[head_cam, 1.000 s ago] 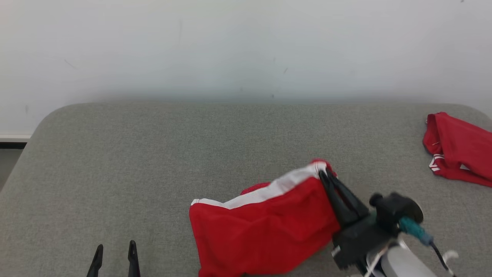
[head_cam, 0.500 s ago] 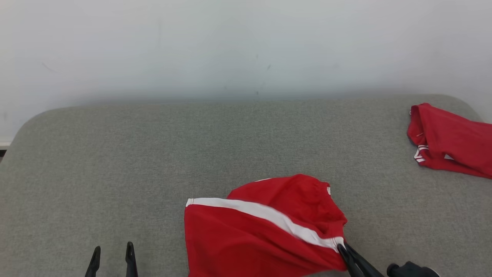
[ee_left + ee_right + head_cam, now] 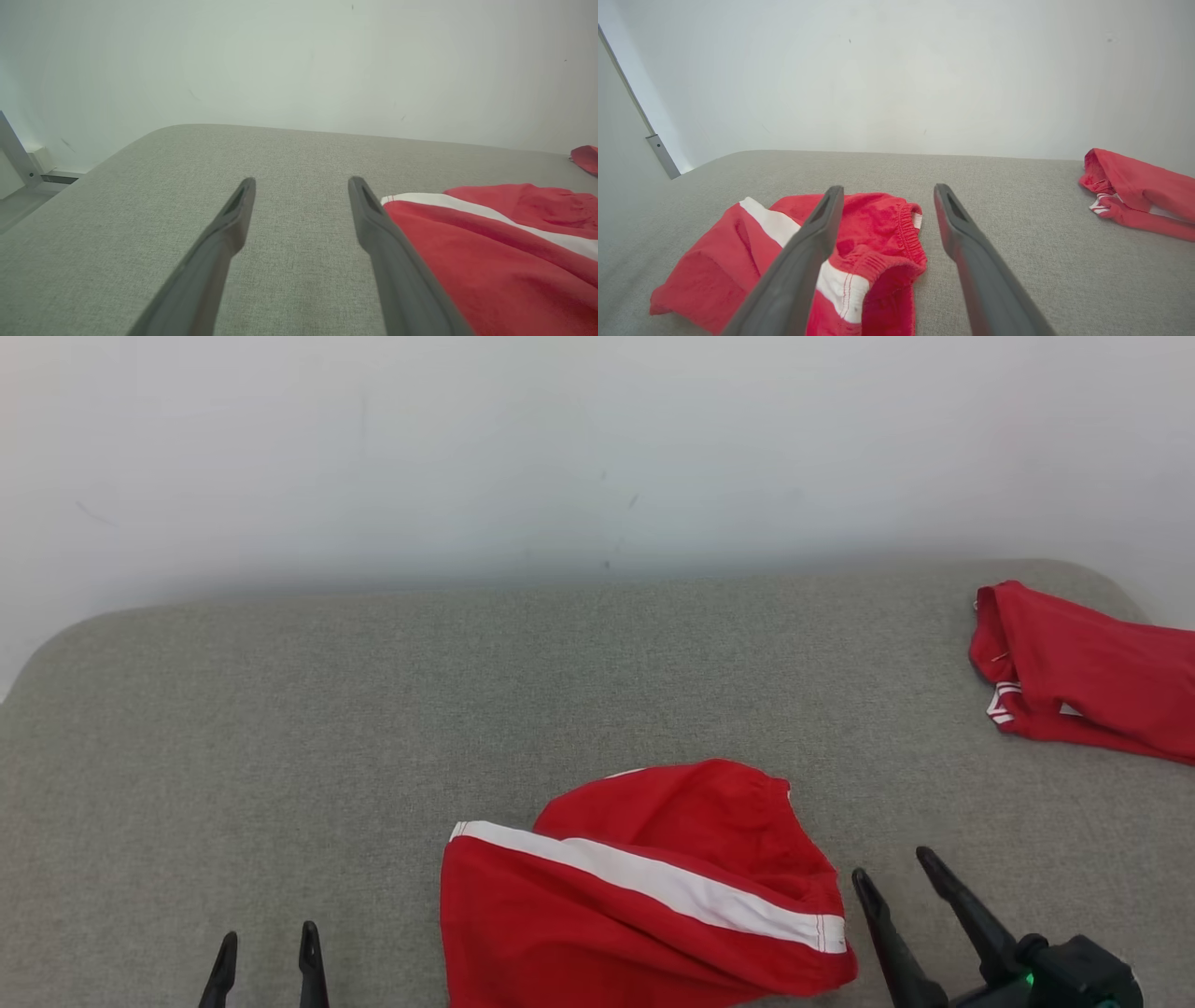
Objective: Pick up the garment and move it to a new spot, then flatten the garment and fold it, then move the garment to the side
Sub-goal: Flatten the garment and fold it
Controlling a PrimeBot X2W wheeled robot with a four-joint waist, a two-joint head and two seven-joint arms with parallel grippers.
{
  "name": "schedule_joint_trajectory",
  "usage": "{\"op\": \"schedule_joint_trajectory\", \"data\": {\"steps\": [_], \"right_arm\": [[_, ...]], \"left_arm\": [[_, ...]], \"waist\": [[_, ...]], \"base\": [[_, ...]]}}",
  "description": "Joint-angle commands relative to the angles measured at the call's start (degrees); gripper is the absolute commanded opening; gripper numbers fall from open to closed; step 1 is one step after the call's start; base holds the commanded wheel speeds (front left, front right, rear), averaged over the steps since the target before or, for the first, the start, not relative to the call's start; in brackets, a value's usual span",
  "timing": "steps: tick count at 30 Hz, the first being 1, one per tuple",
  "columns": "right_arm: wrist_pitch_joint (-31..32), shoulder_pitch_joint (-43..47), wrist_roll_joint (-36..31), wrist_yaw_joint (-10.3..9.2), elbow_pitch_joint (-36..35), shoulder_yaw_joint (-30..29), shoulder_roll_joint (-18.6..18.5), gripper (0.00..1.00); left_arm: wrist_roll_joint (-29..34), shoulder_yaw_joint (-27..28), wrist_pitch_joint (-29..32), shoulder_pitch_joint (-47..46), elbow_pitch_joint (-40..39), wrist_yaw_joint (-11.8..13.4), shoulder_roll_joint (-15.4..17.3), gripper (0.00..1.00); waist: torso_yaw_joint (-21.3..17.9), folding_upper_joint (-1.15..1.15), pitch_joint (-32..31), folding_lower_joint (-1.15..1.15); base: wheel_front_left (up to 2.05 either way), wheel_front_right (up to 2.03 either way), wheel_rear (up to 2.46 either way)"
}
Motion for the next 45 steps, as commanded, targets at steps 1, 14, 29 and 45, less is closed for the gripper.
{"op": "schedule_joint_trajectory", "data": {"steps": [1,14,29,45], "right_arm": [[-0.24,-0.93,-0.48,-0.17,-0.02,-0.32,-0.06,1.0],[5.98,-19.64,-3.04,-0.17,15.02,1.71,-0.22,1.0],[17.62,-32.28,0.74,-0.17,34.66,9.4,-1.2,1.0],[16.64,-41.88,7.21,-0.17,44.34,14.92,-1.85,0.0]], "left_arm": [[0.29,0.14,-0.16,0.29,-0.31,0.11,-0.08,1.0],[0.75,-0.79,-0.16,-1.05,0.56,-0.42,-0.07,1.0],[-0.49,-2.38,-0.16,-2.72,1.22,-0.16,-0.07,1.0],[-0.64,-2.8,-0.16,-4.47,1.38,-0.29,-0.07,1.0]], "waist": [[0.19,0.0,-0.04,0.0],[3.93,0.0,0.64,0.0],[8.12,0.0,3.08,0.0],[8.72,0.0,5.37,0.0]], "base": [[0.0,0.0,0.0],[0.0,0.0,0.0],[0.0,0.0,0.0],[0.0,0.0,0.0]]}}
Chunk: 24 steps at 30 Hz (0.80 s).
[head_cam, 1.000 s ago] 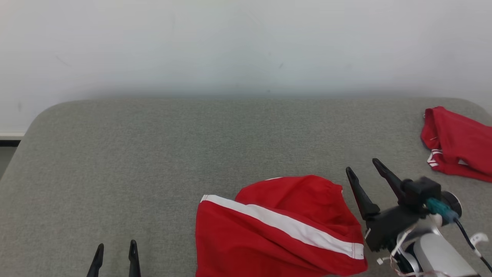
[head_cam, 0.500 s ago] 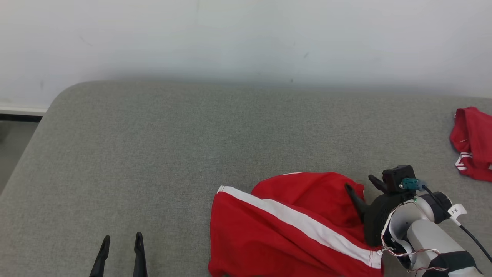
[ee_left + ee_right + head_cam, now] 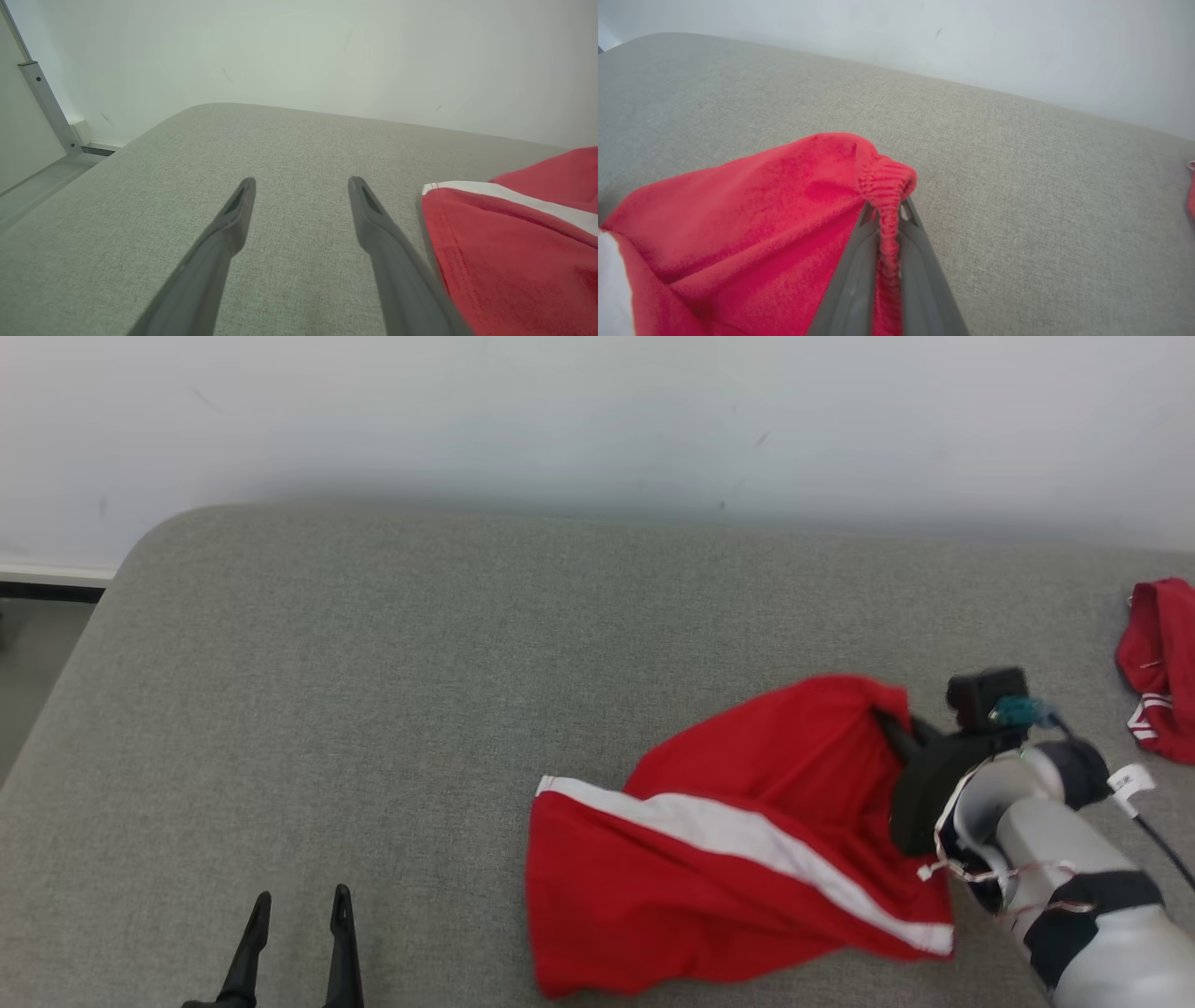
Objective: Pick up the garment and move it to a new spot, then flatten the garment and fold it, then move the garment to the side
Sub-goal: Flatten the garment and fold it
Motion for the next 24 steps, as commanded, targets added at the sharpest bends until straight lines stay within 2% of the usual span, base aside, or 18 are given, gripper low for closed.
{"op": "schedule_joint_trajectory", "data": {"steps": [1,8,11,12,13,19,24], "right_arm": [[-1.9,-1.77,0.31,-0.17,0.67,-0.79,-0.45,0.0],[-7.88,-8.36,-0.6,-0.17,6.8,-4.06,-0.74,0.0],[-8.82,-9.63,-0.83,-0.17,10.63,-4.77,0.37,0.0],[-8.69,-9.95,-1.19,-0.17,12.05,-4.77,0.5,0.41],[-8.76,-10.38,-1.32,-0.17,13.2,-4.7,0.67,1.0],[-13.0,-10.6,-2.43,-0.17,16.54,-3.57,1.6,1.0],[-15.93,-9.01,-1.4,-0.17,14.54,-2.28,1.55,1.0]], "left_arm": [[-0.15,-0.16,-0.16,-0.91,0.08,-0.19,-0.07,1.0],[-0.4,-1.09,-0.16,-2.06,0.42,-0.33,-0.07,1.0],[-0.51,-1.29,-0.16,-2.26,0.66,-0.29,-0.06,1.0],[-0.55,-1.4,-0.16,-2.24,0.79,-0.31,-0.06,1.0],[-0.59,-1.48,-0.16,-2.3,0.94,-0.33,-0.07,1.0],[-0.4,-1.0,-0.16,-0.95,1.56,-0.21,-0.06,1.0],[0.18,-0.11,-0.16,0.33,1.33,-0.43,-0.08,1.0]], "waist": [[0.24,0.0,0.31,-0.01],[1.75,0.0,1.45,-0.01],[2.31,0.0,1.76,-0.01],[2.48,0.0,1.79,-0.01],[2.63,0.0,1.73,-0.01],[2.03,0.0,-0.67,-0.01],[0.1,0.0,-2.93,-0.01]], "base": [[0.0,0.0,0.0],[0.0,0.0,0.0],[0.0,0.0,0.0],[0.0,0.0,0.0],[0.0,0.0,0.0],[0.0,0.0,0.0],[0.0,0.0,0.0]]}}
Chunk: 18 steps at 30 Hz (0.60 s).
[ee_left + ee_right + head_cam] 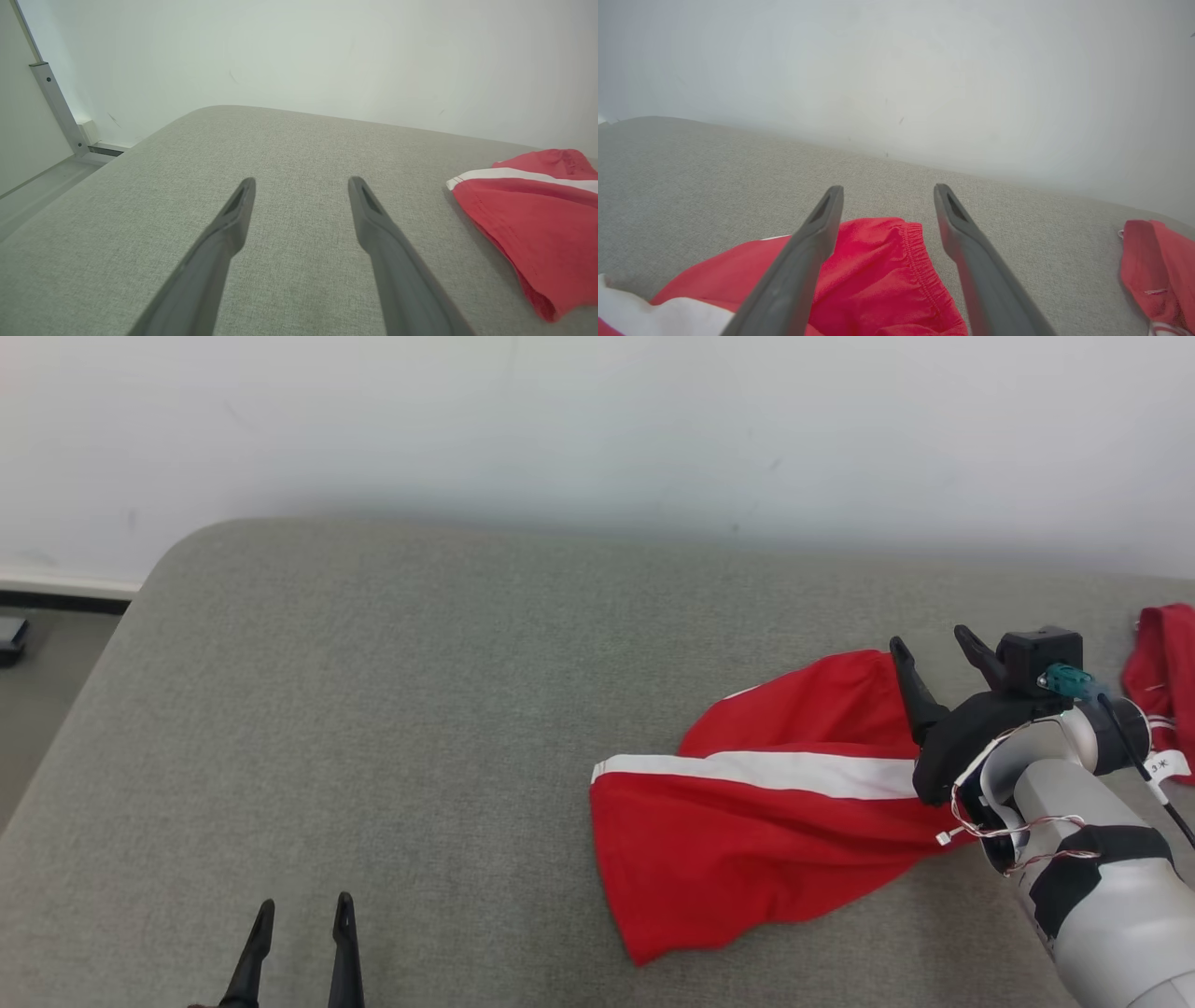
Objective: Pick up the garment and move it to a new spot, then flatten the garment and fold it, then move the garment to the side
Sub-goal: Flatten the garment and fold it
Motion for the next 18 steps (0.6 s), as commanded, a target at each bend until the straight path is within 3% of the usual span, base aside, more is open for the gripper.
{"op": "schedule_joint_trajectory", "data": {"steps": [1,7,11,18], "right_arm": [[-0.5,1.0,0.57,-0.17,-0.57,0.24,-0.04,1.0],[-2.08,4.59,1.26,-0.17,-8.0,-0.63,-0.73,1.0],[-2.1,12.12,-0.9,-0.17,-20.56,-6.77,-1.29,1.0],[-2.13,26.19,-4.92,-0.17,-35.43,-17.03,1.95,1.0]], "left_arm": [[0.38,0.19,-0.16,0.78,-0.13,0.01,-0.09,1.0],[0.64,1.31,-0.16,2.26,-0.74,-0.03,-0.06,1.0],[0.69,2.09,-0.16,2.75,-1.37,0.04,-0.06,1.0],[1.47,3.46,-0.16,3.09,-2.16,-0.23,-0.07,1.0]], "waist": [[-1.55,0.0,-1.52,0.0],[-4.24,0.0,-3.27,0.0],[-6.09,0.0,-3.8,0.0],[-7.96,0.0,-4.01,0.0]], "base": [[0.0,0.0,0.0],[0.0,0.0,0.0],[0.0,0.0,0.0],[0.0,0.0,0.0]]}}
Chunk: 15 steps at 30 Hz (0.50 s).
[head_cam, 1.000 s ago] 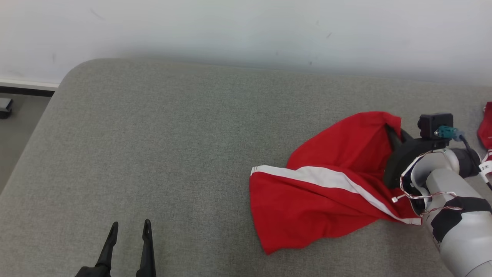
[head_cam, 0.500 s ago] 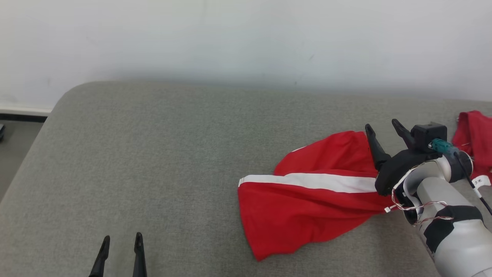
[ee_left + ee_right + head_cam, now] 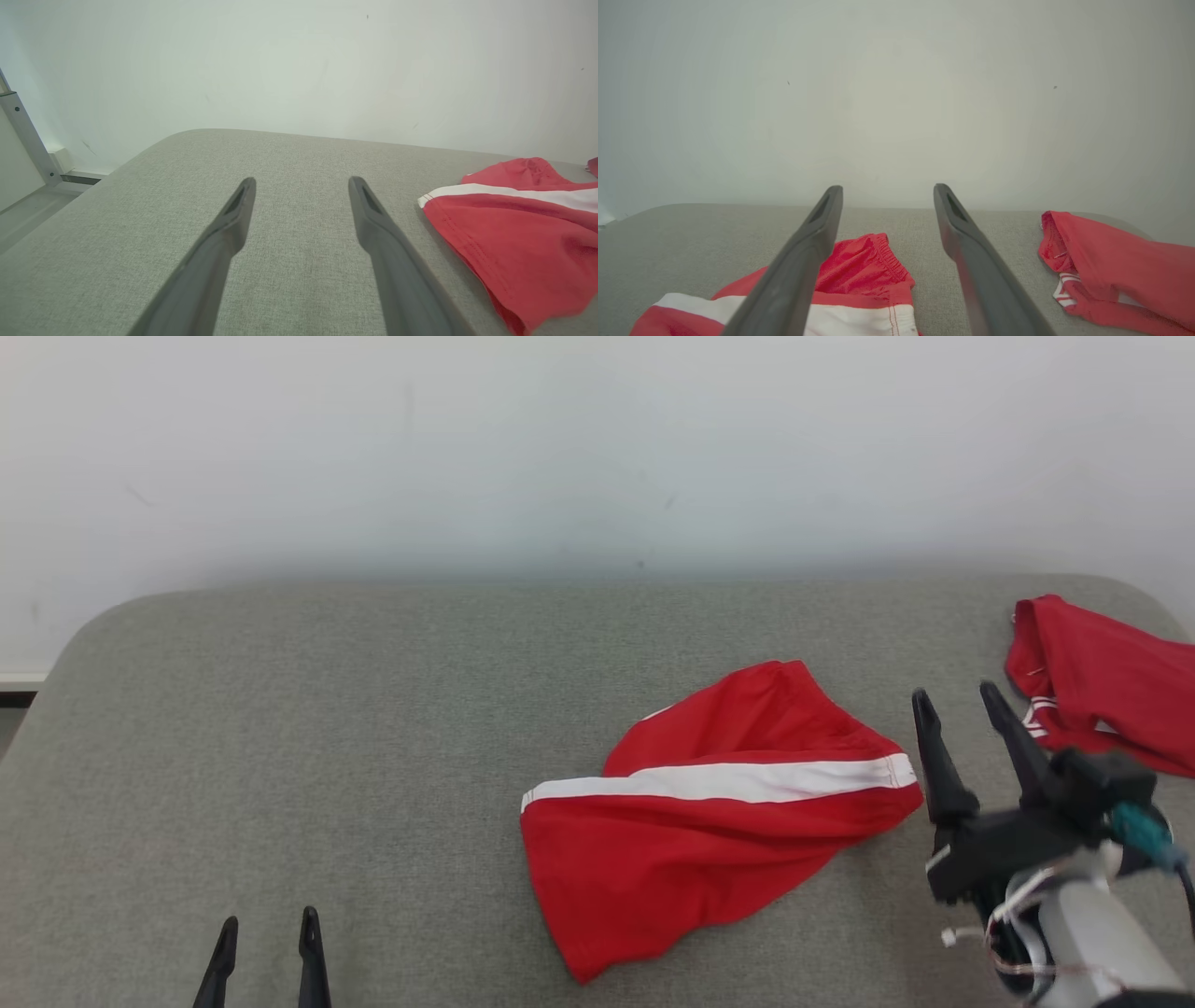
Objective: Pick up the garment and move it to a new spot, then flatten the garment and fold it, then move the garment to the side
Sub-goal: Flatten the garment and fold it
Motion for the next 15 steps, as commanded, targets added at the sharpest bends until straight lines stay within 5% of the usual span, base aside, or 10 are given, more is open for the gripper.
{"op": "schedule_joint_trajectory", "data": {"steps": [1,15], "right_arm": [[-0.23,2.01,-0.87,-0.17,-1.5,-0.92,0.94,1.0],[-0.23,19.54,-6.96,-0.17,-15.42,-6.84,10.69,1.0]], "left_arm": [[0.68,0.21,-0.16,0.65,-0.22,-0.29,-0.06,1.0],[1.62,0.27,-0.16,-0.11,0.15,-0.96,-0.06,1.0]], "waist": [[-0.68,0.0,-0.03,0.0],[-3.01,0.0,0.39,0.0]], "base": [[0.0,0.0,0.0],[0.0,0.0,0.0]]}}
